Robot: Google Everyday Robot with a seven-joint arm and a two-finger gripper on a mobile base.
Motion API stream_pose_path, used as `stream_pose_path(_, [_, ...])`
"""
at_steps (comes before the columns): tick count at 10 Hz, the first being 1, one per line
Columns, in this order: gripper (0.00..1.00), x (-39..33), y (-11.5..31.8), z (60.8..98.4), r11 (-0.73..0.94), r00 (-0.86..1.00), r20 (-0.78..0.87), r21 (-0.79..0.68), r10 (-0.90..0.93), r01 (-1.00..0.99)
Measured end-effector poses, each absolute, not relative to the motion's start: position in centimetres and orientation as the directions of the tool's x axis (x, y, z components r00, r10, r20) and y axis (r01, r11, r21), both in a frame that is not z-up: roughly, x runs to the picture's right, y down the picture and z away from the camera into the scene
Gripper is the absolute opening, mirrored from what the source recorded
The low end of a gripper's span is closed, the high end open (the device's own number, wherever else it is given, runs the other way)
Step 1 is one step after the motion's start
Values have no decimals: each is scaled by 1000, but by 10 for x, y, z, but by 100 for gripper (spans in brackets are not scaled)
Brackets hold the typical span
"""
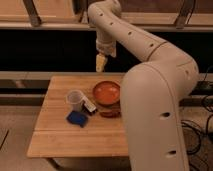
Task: Pick up the ceramic bowl
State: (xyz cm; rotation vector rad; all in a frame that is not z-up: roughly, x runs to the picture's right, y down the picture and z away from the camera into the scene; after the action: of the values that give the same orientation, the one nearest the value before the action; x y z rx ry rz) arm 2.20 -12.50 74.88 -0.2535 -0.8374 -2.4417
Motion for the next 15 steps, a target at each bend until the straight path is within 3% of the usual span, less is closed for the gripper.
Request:
stream_pose_path(4, [80, 58, -117, 781, -645, -817, 370, 502, -442, 576])
stream_pose_path(10, [80, 51, -119, 781, -677, -841, 347, 500, -415, 540])
stream_pose_path(15, [80, 50, -63, 854, -632, -850, 311, 571, -425, 525])
